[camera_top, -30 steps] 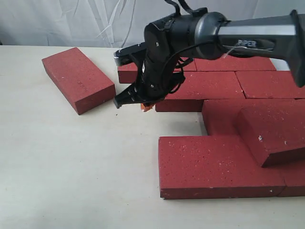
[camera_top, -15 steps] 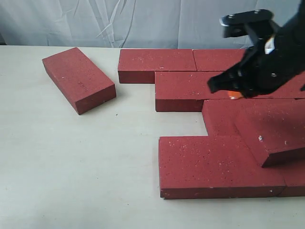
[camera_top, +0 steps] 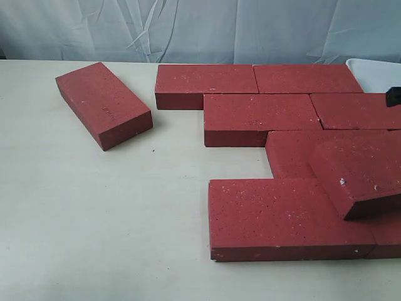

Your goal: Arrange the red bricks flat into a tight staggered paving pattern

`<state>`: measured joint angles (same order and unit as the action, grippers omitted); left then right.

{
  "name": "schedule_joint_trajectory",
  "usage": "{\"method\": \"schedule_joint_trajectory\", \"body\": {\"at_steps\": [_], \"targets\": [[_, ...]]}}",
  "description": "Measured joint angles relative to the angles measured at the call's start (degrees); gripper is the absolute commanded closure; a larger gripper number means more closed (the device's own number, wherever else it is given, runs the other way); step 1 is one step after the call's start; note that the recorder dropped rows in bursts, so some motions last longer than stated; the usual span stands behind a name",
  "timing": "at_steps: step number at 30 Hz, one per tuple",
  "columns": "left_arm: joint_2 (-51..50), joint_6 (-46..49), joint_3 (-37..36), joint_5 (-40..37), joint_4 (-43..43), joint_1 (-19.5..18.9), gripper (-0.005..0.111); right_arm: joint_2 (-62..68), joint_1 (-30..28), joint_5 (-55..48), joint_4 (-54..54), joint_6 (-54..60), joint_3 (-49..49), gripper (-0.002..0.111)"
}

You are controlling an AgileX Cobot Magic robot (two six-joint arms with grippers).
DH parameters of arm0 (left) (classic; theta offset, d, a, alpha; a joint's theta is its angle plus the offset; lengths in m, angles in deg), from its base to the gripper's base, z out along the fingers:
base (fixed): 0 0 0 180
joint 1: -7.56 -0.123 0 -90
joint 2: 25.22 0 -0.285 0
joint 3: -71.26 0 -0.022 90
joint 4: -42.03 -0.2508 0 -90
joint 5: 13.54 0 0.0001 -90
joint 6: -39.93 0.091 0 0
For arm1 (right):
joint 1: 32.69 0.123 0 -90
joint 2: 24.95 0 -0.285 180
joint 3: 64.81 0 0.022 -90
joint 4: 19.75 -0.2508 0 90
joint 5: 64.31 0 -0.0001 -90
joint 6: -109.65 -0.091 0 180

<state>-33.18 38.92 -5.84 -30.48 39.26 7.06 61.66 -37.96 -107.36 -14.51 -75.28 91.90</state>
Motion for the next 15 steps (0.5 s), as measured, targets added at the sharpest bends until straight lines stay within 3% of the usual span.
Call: {"method": "schedule_joint_trajectory", "body": {"at_steps": [9,15], "targets": [[0.0,0.0,0.0,0.0,0.0,0.0,0.027,2.86,-10.77,5.3,1.37,-2.07,0.0,0.109],[0.0,0.0,0.0,0.0,0.0,0.0,0.027,7.75,-13.74,9.57,7.21,-8.73,0.0,0.109]]}}
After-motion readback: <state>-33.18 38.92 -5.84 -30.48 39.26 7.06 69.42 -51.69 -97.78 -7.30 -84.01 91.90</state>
